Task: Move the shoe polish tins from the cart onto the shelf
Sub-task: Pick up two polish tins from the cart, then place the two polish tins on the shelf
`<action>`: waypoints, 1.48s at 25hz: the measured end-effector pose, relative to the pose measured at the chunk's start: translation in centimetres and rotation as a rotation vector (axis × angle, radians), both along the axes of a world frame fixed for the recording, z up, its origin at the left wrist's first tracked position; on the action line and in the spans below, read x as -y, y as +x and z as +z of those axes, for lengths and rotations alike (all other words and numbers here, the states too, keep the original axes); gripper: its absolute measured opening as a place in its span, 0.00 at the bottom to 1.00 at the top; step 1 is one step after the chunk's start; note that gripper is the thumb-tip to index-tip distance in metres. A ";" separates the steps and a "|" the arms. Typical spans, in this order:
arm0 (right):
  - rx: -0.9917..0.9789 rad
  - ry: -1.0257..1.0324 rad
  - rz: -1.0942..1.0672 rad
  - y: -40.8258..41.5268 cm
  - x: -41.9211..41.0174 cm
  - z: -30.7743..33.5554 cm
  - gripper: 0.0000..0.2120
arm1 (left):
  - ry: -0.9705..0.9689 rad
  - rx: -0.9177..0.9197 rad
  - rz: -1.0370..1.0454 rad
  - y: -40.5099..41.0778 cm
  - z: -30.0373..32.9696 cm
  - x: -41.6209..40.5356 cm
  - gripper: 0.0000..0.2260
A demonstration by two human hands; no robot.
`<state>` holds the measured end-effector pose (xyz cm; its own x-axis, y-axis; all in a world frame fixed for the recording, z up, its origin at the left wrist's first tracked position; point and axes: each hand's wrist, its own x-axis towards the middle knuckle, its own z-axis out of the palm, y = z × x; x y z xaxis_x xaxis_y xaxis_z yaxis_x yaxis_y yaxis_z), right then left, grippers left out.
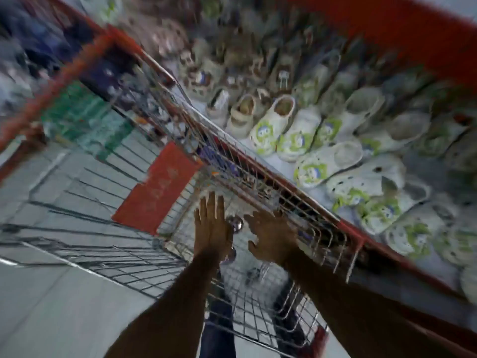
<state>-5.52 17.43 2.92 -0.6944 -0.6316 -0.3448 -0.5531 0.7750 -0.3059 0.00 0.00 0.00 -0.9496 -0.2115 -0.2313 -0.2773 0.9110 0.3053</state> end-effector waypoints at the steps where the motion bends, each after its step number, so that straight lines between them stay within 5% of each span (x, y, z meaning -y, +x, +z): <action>1: 0.093 0.153 0.012 1.0 -0.7 -2.8 0.35 | 0.031 0.131 0.025 0.8 -2.9 -0.9 0.36; 5: 0.257 0.314 -0.008 4.5 -3.1 -12.2 0.36 | 0.064 0.421 0.239 3.5 -11.9 -3.1 0.22; 11: 0.115 0.251 -0.162 5.7 -3.3 -16.3 0.22 | -0.063 0.414 -0.084 5.6 -15.2 -4.3 0.12; 16: 0.187 0.234 -0.195 4.8 -3.2 -13.7 0.27 | 0.110 0.426 0.099 5.1 -11.6 -3.7 0.22; 22: 0.062 0.130 -0.190 0.9 0.8 1.1 0.31 | -0.050 0.082 -0.018 1.4 3.4 1.0 0.31; 29: -0.399 -0.283 -0.176 -5.8 4.3 23.8 0.34 | -0.131 -0.539 0.008 -5.9 24.3 7.0 0.30; 37: -0.751 -0.491 -0.427 -12.3 -5.4 39.3 0.34 | -0.058 -0.893 -0.245 -15.4 39.7 -0.8 0.29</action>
<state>-17.86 22.85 42.23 -0.8278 -0.2323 0.5107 -0.4386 0.8356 -0.3308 -15.38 0.78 39.67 -0.7900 0.0305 0.6123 0.2415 0.9335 0.2651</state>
